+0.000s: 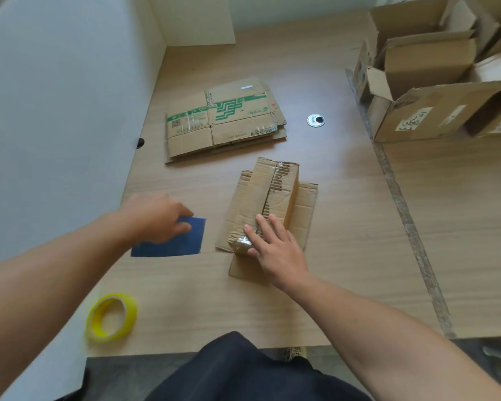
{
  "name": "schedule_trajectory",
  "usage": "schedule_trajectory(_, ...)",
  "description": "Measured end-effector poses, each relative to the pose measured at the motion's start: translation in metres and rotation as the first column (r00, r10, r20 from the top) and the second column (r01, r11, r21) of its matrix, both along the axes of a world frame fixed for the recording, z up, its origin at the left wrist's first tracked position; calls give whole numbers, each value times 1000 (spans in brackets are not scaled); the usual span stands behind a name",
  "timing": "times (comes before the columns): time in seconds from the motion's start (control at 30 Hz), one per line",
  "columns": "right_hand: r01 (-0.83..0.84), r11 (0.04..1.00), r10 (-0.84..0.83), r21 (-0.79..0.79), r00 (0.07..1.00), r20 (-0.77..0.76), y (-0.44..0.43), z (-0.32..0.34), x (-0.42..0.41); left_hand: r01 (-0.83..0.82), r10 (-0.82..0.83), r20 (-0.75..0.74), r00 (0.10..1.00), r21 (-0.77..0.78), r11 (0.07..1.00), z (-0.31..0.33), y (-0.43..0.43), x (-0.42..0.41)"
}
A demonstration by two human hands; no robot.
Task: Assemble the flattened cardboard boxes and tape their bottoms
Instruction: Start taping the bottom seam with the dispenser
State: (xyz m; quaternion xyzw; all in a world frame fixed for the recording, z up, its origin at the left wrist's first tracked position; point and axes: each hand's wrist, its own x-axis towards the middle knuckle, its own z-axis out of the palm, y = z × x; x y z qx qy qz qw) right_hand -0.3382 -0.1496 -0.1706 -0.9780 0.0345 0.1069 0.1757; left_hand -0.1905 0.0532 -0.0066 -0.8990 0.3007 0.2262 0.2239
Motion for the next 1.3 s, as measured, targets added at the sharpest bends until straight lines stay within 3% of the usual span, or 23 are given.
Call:
schedule_trajectory(0.2,-10,1000,10,28,1000,22,-2,8,5,-311,332,33,943,-271,911,-32,61,4)
schedule_trajectory(0.4,-22,998,18,59,997,78,-13,14,10,-541,518,-167,839,-358,761,-100,72,-24)
schedule_trajectory(0.63,25,981,-78,194,960,271,-17,13,1,-526,510,-192,838,-531,664,-147,58,-45)
schedule_trajectory(0.77,157,948,-215,276,957,195,-19,12,-6,-514,507,-185,842,-562,648,-156,54,-55)
schedule_trajectory(1.1,88,996,-89,13,990,112,-33,15,5,-538,501,-235,833,-556,634,-153,54,-54)
schedule_trajectory(1.3,143,990,-144,11,984,103,-24,36,18,-468,442,-191,877,-547,693,-152,51,-67)
